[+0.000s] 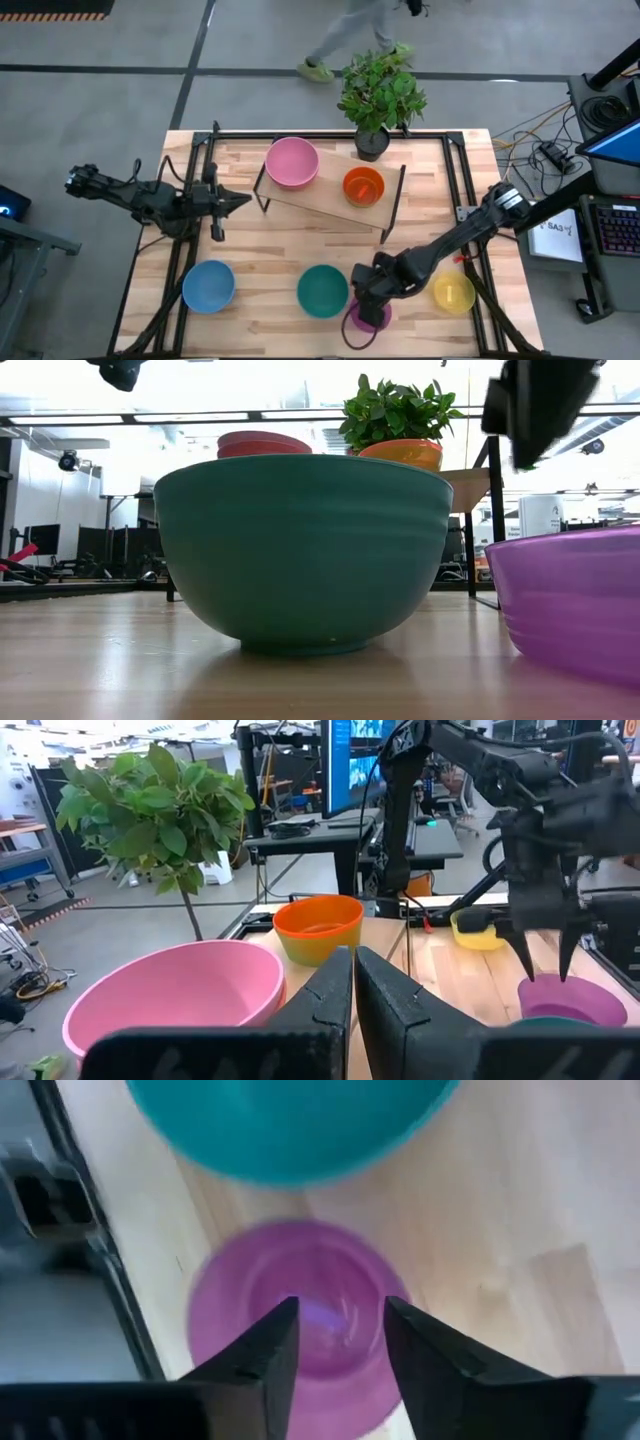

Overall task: Place and stack bowls onto a shelf
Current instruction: Stack the violet bowl on top of the light orange bowl on the shelf

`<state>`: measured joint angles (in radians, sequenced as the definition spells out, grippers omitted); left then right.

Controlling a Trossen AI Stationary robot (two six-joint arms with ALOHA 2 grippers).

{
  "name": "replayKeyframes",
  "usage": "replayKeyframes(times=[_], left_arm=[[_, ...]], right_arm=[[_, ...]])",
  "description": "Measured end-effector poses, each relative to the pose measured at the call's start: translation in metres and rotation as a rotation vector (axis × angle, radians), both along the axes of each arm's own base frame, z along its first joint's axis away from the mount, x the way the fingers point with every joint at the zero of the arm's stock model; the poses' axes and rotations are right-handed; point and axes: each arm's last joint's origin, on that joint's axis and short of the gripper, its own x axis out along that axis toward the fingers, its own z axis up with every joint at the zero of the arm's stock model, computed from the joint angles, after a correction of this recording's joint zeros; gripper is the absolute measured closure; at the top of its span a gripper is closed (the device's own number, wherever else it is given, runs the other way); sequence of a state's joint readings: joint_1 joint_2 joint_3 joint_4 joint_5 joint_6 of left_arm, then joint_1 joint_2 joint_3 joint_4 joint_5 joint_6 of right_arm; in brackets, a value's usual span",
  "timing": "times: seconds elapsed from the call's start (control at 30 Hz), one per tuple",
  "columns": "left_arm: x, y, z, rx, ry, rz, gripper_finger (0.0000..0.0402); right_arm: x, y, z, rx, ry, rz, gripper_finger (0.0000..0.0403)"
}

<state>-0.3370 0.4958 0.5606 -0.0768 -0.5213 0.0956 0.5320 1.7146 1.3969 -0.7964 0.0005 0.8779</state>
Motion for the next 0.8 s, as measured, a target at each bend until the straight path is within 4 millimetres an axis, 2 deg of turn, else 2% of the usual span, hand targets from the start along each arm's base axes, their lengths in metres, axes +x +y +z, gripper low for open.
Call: replayKeyframes(times=[0.17,0.63,0.8], left_arm=[[0.000,0.000,-0.001,0.003,0.006,-0.001,0.0401],[0.000,0.000,-0.002,0.008,0.022,-0.003,0.0401],[0.000,0.000,-0.002,0.008,0.022,-0.002,0.0402]], right_arm=[[0.001,0.002,-0.018,-0.027,0.088,0.020,0.0248],[0.008,0.002,-0.055,-0.170,0.156,0.055,0.0271],[0.009,0.002,-0.062,-0.182,0.168,0.065,0.0271]])
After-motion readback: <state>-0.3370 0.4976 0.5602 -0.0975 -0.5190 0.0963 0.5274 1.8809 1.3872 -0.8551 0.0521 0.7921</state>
